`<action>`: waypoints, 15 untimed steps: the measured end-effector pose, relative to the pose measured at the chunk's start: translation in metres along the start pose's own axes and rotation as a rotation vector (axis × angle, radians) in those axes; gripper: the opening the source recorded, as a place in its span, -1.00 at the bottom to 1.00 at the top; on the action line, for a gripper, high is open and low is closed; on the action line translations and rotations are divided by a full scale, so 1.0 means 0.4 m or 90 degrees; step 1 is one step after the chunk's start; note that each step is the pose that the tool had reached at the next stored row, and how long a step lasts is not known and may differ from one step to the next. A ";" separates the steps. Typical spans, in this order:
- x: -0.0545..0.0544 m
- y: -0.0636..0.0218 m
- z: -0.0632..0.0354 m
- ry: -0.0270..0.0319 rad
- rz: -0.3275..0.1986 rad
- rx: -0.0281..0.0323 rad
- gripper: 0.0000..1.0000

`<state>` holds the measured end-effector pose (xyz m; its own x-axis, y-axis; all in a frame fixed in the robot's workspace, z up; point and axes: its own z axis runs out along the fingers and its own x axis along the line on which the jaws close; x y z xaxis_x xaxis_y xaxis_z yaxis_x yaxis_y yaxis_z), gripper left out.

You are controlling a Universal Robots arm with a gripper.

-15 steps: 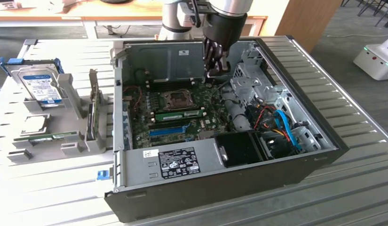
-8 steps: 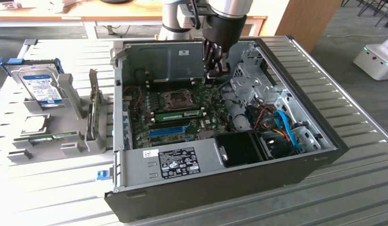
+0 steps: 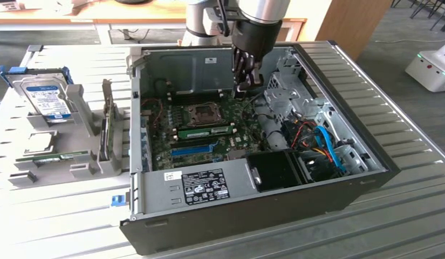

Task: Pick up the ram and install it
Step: 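Press down the ram until it locks into place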

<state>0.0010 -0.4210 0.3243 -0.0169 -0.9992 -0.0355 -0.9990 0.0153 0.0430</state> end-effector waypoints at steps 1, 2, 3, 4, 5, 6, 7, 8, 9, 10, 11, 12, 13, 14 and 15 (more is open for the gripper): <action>0.000 0.000 0.001 -0.0001 0.000 0.0000 -0.79; 0.000 0.000 0.003 -0.0001 0.000 0.0000 -0.79; 0.000 0.000 0.004 -0.0001 0.000 0.0000 -0.79; 0.000 0.000 0.006 -0.0001 0.000 0.0000 -0.79; 0.000 0.000 0.008 0.0000 0.000 0.0000 -0.79; 0.001 0.000 0.012 0.0000 0.000 0.0000 -0.79; 0.001 -0.001 0.018 0.0000 0.000 0.0000 -0.79; 0.001 -0.001 0.022 0.0000 0.000 0.0000 -0.79; 0.001 -0.001 0.028 0.0000 0.000 0.0001 -0.79; 0.001 -0.001 0.030 0.0000 0.000 0.0000 -0.79; 0.001 -0.001 0.031 0.0000 0.000 0.0000 -0.79; 0.001 -0.001 0.032 0.0000 0.000 0.0001 -0.79; 0.001 -0.001 0.034 0.0000 0.000 0.0000 -0.79; 0.001 -0.001 0.035 0.0000 0.000 0.0000 -0.79; 0.001 -0.001 0.036 0.0001 0.000 0.0000 -0.79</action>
<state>0.0009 -0.4210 0.3099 -0.0169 -0.9992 -0.0355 -0.9990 0.0154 0.0430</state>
